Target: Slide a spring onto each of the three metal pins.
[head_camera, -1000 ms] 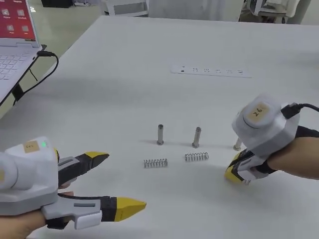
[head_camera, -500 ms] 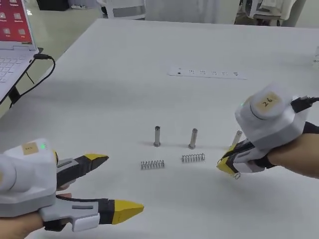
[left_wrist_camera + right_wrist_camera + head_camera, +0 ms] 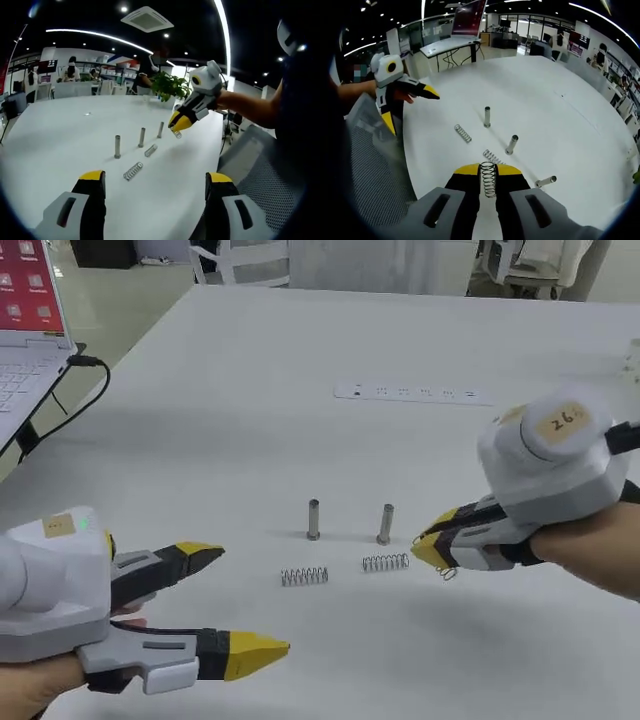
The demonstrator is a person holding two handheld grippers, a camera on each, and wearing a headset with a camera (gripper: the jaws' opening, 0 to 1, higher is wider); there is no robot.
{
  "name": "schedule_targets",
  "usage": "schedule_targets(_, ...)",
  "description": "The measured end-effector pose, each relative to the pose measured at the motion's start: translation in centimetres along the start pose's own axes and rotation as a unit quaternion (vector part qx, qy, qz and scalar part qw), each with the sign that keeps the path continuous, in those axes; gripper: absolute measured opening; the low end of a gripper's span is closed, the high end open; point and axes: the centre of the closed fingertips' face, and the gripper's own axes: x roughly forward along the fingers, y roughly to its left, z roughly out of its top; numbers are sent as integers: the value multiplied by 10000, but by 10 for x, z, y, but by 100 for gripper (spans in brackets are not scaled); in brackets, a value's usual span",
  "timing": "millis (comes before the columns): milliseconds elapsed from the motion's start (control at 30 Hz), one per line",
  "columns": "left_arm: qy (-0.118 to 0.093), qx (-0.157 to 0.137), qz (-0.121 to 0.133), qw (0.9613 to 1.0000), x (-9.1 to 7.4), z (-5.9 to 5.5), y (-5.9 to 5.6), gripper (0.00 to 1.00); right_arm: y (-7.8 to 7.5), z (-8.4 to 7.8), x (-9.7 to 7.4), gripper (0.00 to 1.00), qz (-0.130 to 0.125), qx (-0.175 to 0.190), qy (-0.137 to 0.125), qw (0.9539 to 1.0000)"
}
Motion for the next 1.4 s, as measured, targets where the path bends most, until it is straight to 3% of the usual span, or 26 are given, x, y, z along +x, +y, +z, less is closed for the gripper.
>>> schedule_targets(200, -106, 46, -204, 9997, 7, 14, -6, 76, 6, 23, -7, 8, 34, 73, -394, 9992)
schedule_targets(633, -262, 250, -652, 9972, 16, 37, -15, 69, 18, 61, -20, 8, 158, 187, -966, 9950)
schedule_targets(1067, -380, 571, -1352, 9884, 39, 58, -41, 54, 27, 84, -33, 8, 402, 430, -1413, 9882)
schedule_targets(1167, -473, 493, -1449, 9871, 42, 62, -44, 51, 30, 89, -37, 8, 476, 492, -1516, 9861)
schedule_targets(1400, -910, 146, -1557, 9835, 45, 83, -47, 41, 38, 98, -41, 8, 606, 538, -1664, 9827)
